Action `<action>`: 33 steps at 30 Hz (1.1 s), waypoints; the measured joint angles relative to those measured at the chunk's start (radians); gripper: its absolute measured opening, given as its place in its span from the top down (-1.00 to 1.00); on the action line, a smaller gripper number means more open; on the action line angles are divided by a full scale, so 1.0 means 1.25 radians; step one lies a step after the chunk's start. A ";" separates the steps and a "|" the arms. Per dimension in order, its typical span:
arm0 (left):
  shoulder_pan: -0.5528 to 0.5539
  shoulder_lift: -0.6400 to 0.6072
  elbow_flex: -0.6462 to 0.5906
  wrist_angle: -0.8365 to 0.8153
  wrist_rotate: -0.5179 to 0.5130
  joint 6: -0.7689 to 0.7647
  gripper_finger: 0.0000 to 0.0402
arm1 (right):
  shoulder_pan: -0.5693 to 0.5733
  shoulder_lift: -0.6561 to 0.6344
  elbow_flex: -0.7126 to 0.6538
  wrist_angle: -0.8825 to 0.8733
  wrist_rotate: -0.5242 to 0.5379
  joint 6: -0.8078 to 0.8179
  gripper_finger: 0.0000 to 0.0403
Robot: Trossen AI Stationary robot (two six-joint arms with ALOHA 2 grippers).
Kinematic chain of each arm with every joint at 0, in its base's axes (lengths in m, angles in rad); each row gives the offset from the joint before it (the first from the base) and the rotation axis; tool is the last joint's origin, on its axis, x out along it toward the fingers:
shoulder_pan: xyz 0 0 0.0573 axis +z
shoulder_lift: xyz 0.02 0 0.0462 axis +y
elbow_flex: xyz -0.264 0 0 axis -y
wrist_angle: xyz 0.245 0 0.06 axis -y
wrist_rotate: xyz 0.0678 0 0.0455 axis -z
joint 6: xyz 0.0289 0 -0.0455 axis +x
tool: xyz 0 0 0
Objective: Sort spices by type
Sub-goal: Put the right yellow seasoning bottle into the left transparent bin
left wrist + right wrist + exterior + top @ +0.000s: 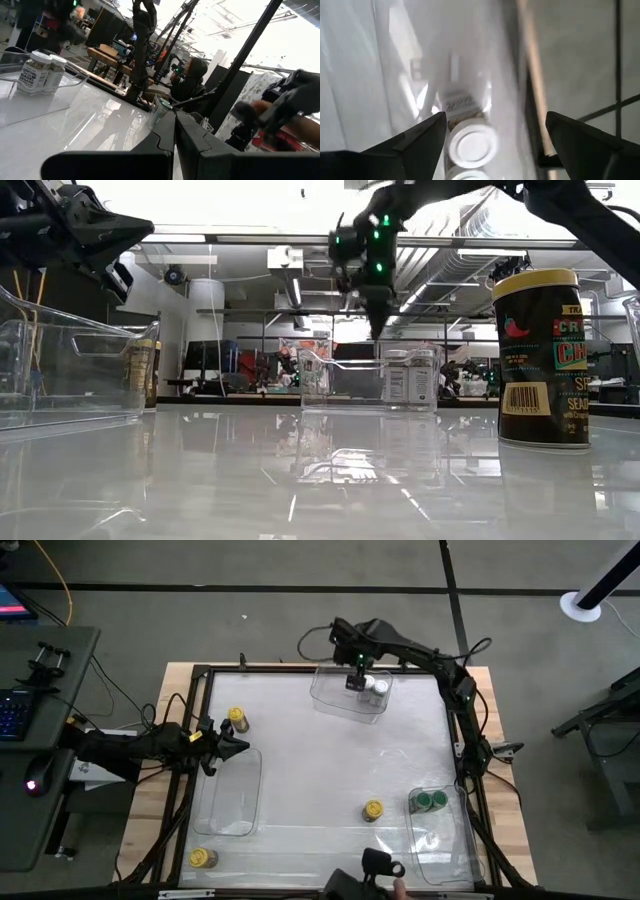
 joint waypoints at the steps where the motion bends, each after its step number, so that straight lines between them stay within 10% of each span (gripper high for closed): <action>1: 0.000 0.000 0.000 0.000 0.000 0.000 1.00 | -0.001 0.000 0.027 0.000 0.000 0.000 -0.68; 8: 0.000 0.000 0.000 0.000 0.000 0.000 1.00 | -0.006 -0.004 0.191 -0.020 -0.012 0.089 -0.68; 21: 0.000 0.000 0.000 0.000 0.000 0.000 1.00 | 0.101 -0.143 -0.058 -0.071 -0.363 0.165 -0.68; 33: 0.000 0.000 0.000 0.000 0.000 0.000 1.00 | 0.480 -0.315 -0.335 0.059 -0.202 0.381 -0.68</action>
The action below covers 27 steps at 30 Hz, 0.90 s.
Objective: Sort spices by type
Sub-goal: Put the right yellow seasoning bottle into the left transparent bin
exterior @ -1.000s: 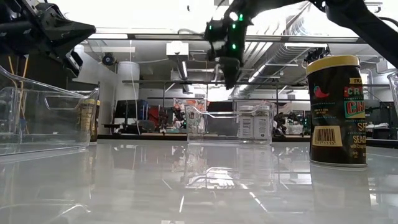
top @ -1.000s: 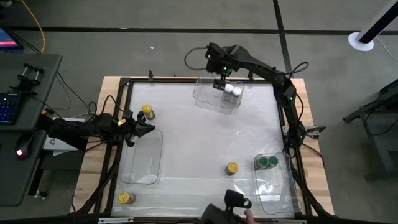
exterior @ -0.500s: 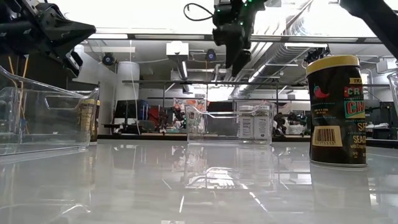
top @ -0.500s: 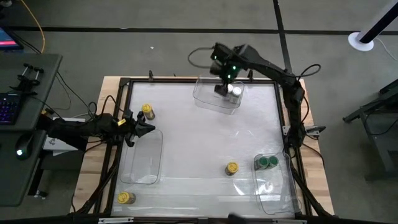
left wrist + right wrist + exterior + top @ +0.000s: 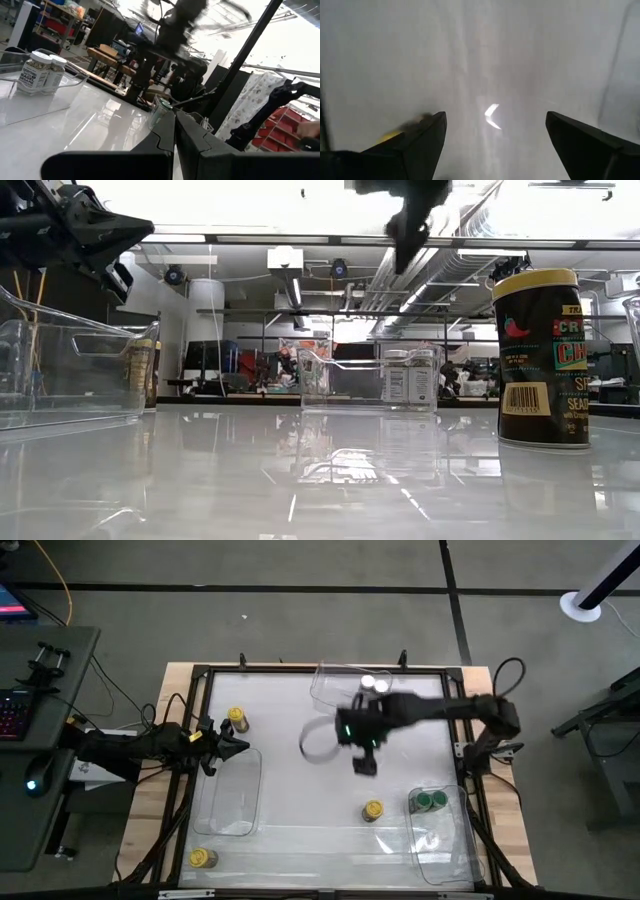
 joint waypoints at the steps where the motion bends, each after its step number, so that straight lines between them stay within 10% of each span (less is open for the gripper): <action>1: 0.000 0.000 0.000 0.000 0.000 0.000 1.00 | 0.034 -0.010 -0.014 -0.005 0.039 0.026 -0.68; 18: 0.000 0.000 0.000 0.000 0.000 0.000 1.00 | 0.347 -0.030 -0.062 -0.033 0.162 0.344 -0.59; 22: 0.000 0.000 0.000 0.000 0.000 0.000 1.00 | 0.408 -0.030 -0.062 -0.033 0.193 0.400 -0.20; 27: 0.000 0.000 0.000 0.000 0.000 0.000 1.00 | 0.477 -0.027 -0.062 -0.033 0.249 0.487 0.77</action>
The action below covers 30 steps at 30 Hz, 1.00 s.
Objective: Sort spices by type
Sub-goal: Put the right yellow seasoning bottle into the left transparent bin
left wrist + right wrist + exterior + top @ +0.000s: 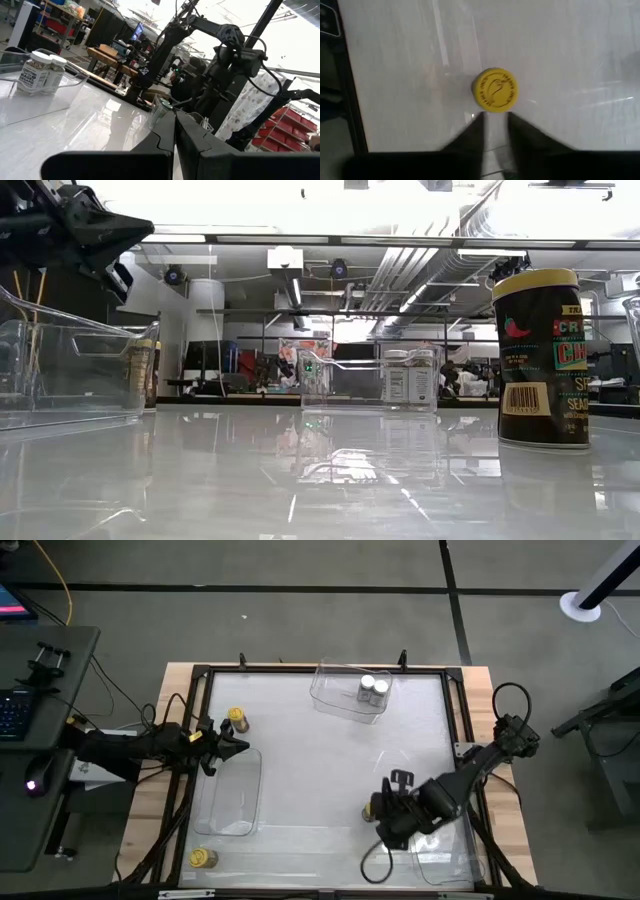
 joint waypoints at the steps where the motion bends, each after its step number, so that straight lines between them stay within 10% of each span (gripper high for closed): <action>1: 0.000 0.000 0.000 0.000 0.000 0.000 1.00 | 0.010 0.000 -0.004 0.010 0.013 0.017 0.88; 30: 0.000 0.000 0.000 0.000 0.000 0.000 1.00 | 0.003 0.001 -0.203 0.228 0.085 0.138 1.00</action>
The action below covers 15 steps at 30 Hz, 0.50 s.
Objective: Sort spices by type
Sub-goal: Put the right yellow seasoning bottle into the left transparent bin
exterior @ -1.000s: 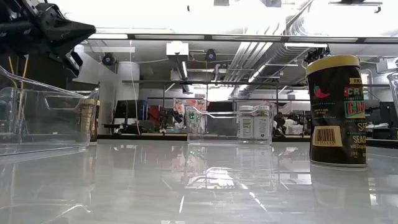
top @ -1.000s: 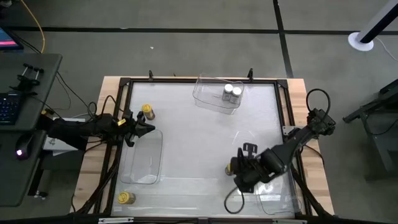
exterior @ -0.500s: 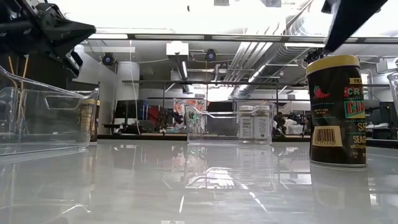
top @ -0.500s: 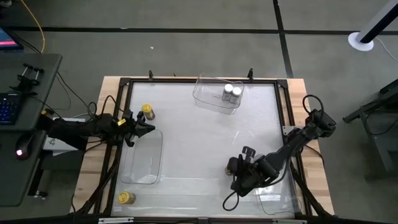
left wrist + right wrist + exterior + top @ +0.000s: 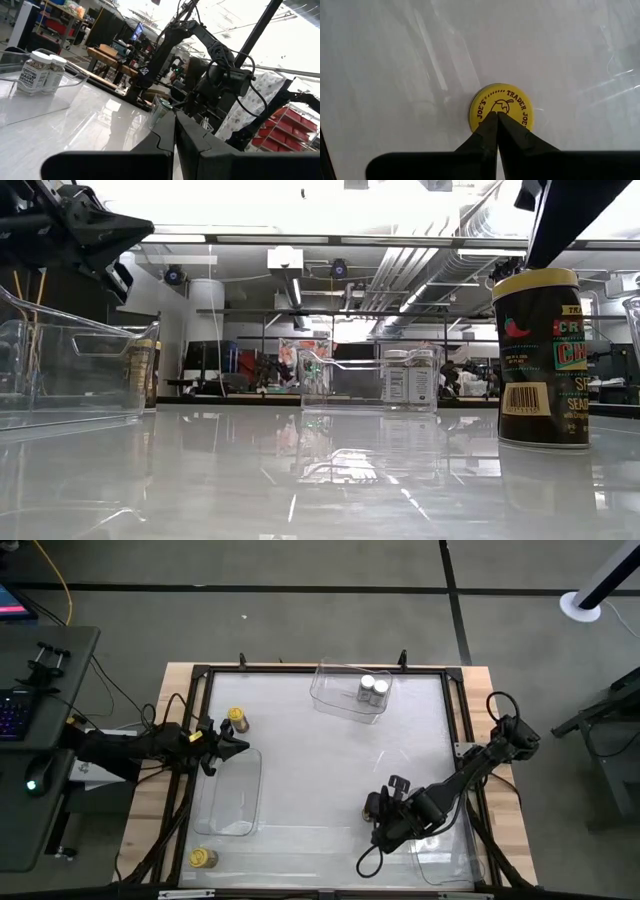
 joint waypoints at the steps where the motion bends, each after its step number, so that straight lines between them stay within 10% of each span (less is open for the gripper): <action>1: 0.000 0.000 0.000 0.000 0.000 0.000 1.00 | 0.000 0.000 0.000 0.000 -0.003 -0.001 1.00; 15: 0.000 0.000 0.000 0.000 0.000 0.000 1.00 | -0.042 0.006 -0.044 0.084 -0.012 -0.059 1.00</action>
